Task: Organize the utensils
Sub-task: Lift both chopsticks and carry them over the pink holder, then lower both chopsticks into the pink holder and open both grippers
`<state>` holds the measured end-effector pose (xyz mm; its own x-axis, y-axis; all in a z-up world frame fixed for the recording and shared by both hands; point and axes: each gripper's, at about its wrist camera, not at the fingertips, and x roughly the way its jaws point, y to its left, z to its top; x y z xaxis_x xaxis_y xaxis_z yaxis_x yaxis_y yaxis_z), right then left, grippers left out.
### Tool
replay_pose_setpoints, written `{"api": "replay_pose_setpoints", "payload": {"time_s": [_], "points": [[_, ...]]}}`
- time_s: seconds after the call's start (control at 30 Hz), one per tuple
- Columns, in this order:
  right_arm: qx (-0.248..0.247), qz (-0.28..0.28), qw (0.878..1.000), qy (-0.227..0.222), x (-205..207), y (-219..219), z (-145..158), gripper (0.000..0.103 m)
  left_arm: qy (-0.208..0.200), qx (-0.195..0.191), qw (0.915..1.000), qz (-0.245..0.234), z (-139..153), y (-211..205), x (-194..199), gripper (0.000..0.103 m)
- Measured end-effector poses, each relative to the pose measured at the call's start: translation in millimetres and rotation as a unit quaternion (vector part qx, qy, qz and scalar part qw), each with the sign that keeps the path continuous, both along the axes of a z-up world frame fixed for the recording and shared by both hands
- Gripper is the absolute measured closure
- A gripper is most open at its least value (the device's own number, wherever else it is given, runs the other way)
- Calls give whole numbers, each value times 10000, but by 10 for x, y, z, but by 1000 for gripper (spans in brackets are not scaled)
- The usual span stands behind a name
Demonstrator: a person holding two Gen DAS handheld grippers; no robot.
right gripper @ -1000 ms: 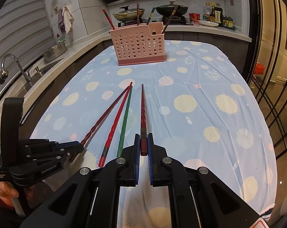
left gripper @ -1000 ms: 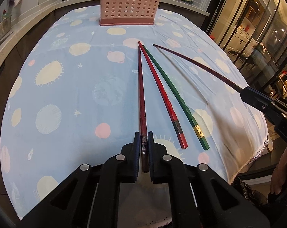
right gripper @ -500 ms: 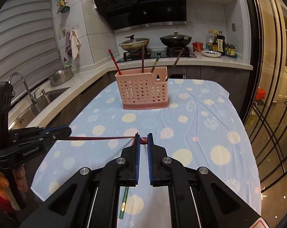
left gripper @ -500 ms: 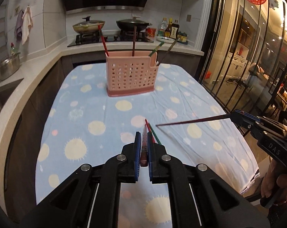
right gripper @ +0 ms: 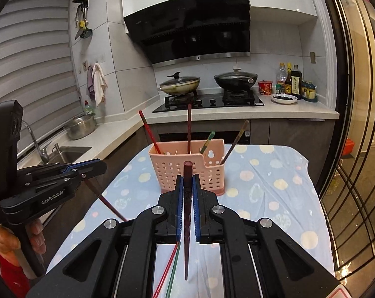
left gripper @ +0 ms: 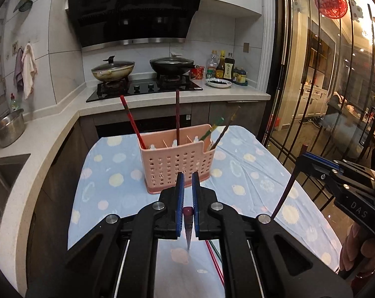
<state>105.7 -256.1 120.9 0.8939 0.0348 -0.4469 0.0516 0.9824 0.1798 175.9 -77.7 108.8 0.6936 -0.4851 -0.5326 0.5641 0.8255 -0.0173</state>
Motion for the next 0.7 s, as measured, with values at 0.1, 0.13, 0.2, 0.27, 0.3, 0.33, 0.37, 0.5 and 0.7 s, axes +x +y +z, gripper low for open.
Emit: {"api": "replay_pose_setpoints", "payload": {"time_s": [0.1, 0.13, 0.2, 0.27, 0.3, 0.33, 0.37, 0.5, 0.7], "points": [[-9, -2, 9998, -186, 162, -67, 181, 96, -148, -62, 9999, 13, 178, -46, 144, 97], [-26, -13, 9997, -256, 222, -87, 249, 96, -205, -82, 9998, 26, 241, -60, 196, 97], [-51, -13, 9992, -392, 346, -127, 393, 96, -354, -110, 9993, 50, 376, -89, 288, 97], [-74, -21, 9986, -531, 471, -149, 538, 96, -497, -154, 9986, 68, 525, -118, 367, 97], [-80, -27, 9982, -590, 543, -173, 608, 96, -581, -177, 9981, 86, 607, -132, 411, 97], [-80, -39, 9979, -643, 611, -192, 671, 96, -659, -204, 9976, 98, 685, -146, 446, 97], [-80, -52, 9975, -697, 686, -213, 736, 96, -736, -233, 9970, 108, 766, -162, 489, 97], [-111, -152, 9962, -846, 999, -304, 950, 96, -988, -357, 9943, 177, 1075, -220, 693, 97], [-129, -302, 9952, -925, 1447, -441, 1189, 96, -1228, -429, 9912, 240, 1400, -320, 1040, 97]]}}
